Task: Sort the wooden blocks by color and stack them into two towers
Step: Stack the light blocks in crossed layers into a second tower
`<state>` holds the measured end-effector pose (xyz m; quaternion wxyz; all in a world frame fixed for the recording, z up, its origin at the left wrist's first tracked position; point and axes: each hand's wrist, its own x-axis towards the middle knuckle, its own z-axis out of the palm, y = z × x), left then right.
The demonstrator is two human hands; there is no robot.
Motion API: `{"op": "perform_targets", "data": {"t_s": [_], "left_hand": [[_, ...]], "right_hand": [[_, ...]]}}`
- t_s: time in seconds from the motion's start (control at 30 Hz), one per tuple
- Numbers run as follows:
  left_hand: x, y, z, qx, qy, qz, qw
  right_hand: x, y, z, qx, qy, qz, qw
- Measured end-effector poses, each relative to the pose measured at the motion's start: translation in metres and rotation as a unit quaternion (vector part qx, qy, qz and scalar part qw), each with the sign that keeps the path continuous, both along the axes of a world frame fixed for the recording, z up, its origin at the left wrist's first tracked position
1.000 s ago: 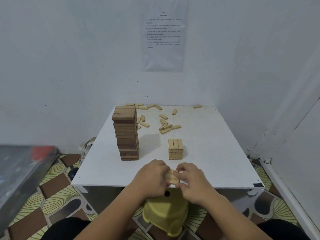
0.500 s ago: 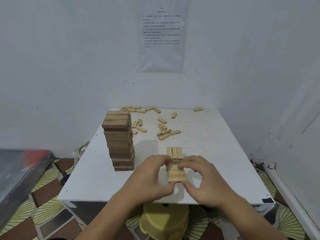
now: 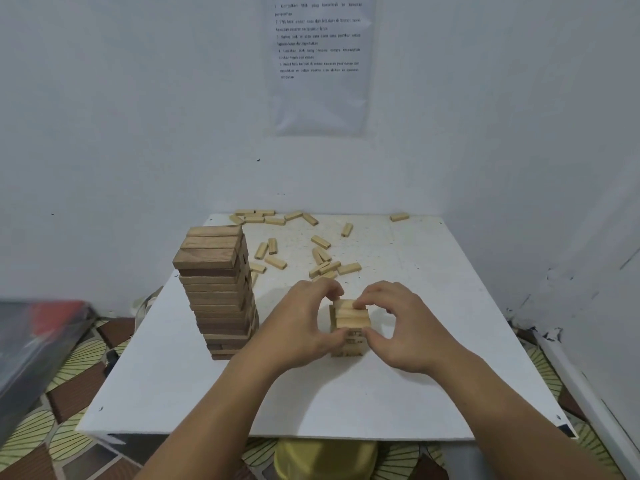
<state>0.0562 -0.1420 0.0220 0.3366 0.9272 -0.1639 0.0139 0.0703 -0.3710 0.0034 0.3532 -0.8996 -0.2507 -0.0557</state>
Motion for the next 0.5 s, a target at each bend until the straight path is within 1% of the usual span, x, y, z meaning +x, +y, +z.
{"op": "perform_targets", "data": {"t_s": [0.3,0.5], "left_hand": [[-0.0006,0.0071,-0.0076,-0.01,0.007,0.015,1.0],[-0.0011,0.0058,-0.007,-0.011,0.013,0.018,1.0]], "right_hand": [[0.0021,0.0077,-0.0005,0.004,-0.012,0.015,1.0],[0.0008,0.0078,-0.0006,-0.001,-0.007,0.006,1.0]]}}
